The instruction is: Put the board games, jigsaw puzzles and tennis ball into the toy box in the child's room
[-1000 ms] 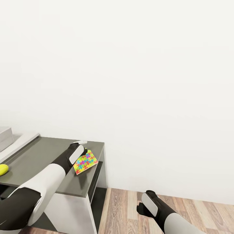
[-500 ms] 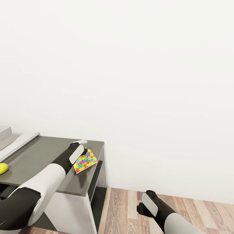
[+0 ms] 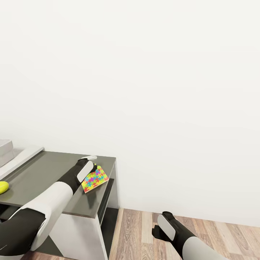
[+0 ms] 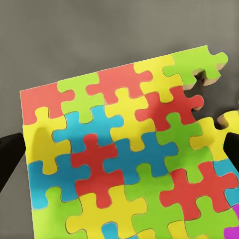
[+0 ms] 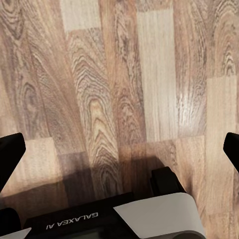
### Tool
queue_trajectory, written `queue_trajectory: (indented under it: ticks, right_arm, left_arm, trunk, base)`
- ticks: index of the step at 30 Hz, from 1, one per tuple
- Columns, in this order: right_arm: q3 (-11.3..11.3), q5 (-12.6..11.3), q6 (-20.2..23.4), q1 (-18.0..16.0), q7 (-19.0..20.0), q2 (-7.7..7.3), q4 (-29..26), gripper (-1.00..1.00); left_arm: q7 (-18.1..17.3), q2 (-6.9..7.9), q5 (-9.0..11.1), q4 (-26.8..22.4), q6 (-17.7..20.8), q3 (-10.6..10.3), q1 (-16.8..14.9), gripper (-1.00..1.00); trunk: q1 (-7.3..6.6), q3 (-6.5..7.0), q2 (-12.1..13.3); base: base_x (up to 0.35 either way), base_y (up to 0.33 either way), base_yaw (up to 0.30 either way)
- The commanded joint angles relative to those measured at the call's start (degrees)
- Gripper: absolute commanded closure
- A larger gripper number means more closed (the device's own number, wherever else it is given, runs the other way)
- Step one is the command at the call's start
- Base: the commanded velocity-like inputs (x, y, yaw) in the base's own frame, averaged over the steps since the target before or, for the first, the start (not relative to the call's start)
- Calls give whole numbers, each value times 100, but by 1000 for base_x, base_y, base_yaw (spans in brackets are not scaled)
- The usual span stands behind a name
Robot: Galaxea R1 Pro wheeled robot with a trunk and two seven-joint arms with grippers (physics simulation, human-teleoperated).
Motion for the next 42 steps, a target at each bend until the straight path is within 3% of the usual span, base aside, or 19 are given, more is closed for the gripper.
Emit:
queue_trajectory:
  ticks: [1,42]
  right_arm:
    - [43,-56,12,-5,-48,-5,-8,-100]
    - [44,-56,11,-5,-48,-7,-8,-100]
  left_arm:
    - [45,11,80,16,25,-46,0,-100]
    - [-13,9,89,13,33,-55,0,-100]
  trunk:
    - [0,-7,-2]
    - [0,-7,-2]
  base:
    - [0,0,0]
    - [-18,-48,0]
